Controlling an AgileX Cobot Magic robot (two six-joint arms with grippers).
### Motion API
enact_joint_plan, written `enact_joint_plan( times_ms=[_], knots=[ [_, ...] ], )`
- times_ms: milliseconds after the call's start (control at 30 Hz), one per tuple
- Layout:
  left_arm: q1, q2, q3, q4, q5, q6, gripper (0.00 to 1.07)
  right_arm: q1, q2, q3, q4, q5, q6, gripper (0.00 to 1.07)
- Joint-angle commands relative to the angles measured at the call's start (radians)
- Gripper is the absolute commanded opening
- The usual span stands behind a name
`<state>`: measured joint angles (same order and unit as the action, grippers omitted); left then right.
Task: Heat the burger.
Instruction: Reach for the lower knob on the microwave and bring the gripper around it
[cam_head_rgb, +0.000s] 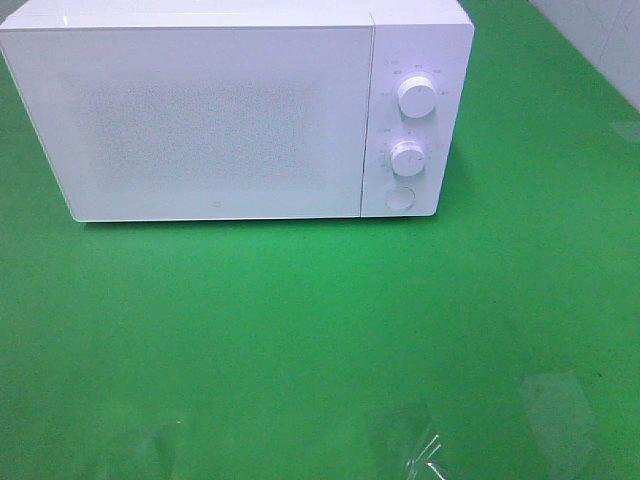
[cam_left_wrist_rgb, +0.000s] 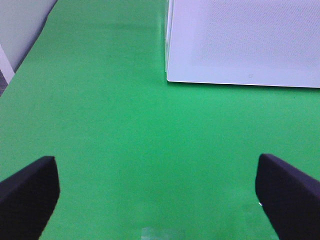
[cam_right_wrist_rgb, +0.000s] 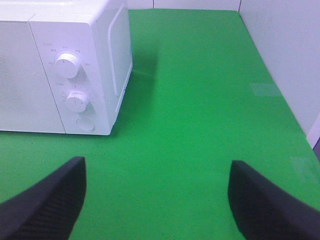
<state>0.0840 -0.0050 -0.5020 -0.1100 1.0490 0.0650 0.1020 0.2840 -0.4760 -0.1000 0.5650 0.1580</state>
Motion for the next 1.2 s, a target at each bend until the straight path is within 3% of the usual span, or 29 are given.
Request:
enact_joint_plan(
  times_ms=[33,333,900,1200],
  knots=[
    [0.002,-0.024,0.003,-0.004,-0.008,0.001,0.99,-0.004,0.066,0.03,0.001,-0.122,-0.004,0.75],
    [0.002,-0.024,0.003,-0.004,-0.008,0.001,0.99,-0.004,0.238,0.086,0.004,-0.341,0.001,0.75],
    [0.002,-0.024,0.003,-0.004,-0.008,0.001,0.99,-0.004,0.531,0.086,0.008,-0.621,0.004,0.75],
    [0.002,-0.024,0.003,-0.004,-0.008,0.001,0.99,-0.004,0.747,0.086,0.004,-0.887,0.0,0.75]
  ],
)
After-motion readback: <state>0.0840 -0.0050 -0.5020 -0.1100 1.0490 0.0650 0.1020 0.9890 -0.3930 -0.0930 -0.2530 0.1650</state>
